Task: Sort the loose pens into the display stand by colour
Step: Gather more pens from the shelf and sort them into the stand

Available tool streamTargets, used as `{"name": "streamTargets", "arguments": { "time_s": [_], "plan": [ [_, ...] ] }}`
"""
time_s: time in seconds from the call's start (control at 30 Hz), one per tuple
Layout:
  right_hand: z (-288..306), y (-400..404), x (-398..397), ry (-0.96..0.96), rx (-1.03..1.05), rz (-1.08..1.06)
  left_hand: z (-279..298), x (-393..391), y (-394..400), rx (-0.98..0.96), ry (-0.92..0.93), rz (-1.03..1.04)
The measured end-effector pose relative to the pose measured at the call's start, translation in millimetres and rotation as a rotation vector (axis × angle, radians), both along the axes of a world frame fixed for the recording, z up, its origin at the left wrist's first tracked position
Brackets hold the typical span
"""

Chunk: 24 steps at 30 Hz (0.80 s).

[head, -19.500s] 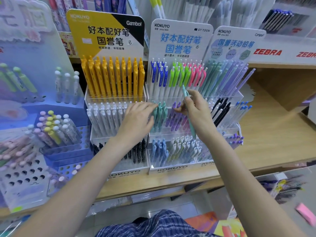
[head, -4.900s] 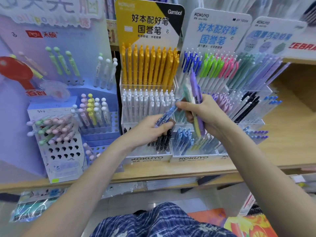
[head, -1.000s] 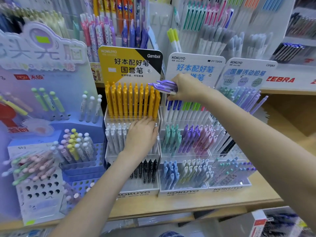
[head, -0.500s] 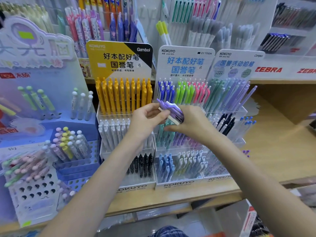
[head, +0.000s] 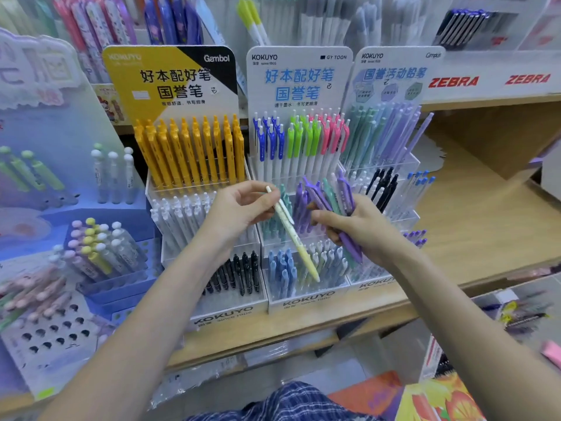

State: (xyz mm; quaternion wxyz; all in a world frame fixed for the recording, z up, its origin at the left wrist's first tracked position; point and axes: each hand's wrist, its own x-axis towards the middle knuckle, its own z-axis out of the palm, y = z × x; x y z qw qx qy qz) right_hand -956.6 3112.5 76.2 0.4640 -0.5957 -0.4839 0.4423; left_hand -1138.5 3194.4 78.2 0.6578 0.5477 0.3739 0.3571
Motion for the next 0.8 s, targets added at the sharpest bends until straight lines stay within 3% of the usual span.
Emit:
{"name": "streamTargets", "arguments": {
  "time_s": [0.17,0.4,0.53,0.63,0.7,0.8],
  "plan": [
    [-4.2,1.7,-15.6,0.073,-0.031,-0.031,-5.4,4.7,-9.9,0.115,0.084,-0.034],
    [-8.0,-5.7,-10.7,-0.263,-0.013,-0.093,-21.2,17.7,-23.3,0.229,0.158,0.005],
    [-30.0,-27.2,20.1,-0.342,0.031,-0.349,-46.1,15.3,-24.4,0.617,0.614,-0.111],
    [-68.6,-43.5,22.4,-0.313,0.085,-0.561,-73.0,13.3,-24.7,0.786,0.913,-0.259],
    [-97.5,-50.7,13.1,-0.260,0.094,-0.650,-88.5,11.1,-26.6,0.813,1.022,-0.331],
    [-125.8,-53.6,-2.9,-0.268,0.105,-0.724,-100.2,5.9,-28.2,0.808,1.035,-0.351]
  ]
}}
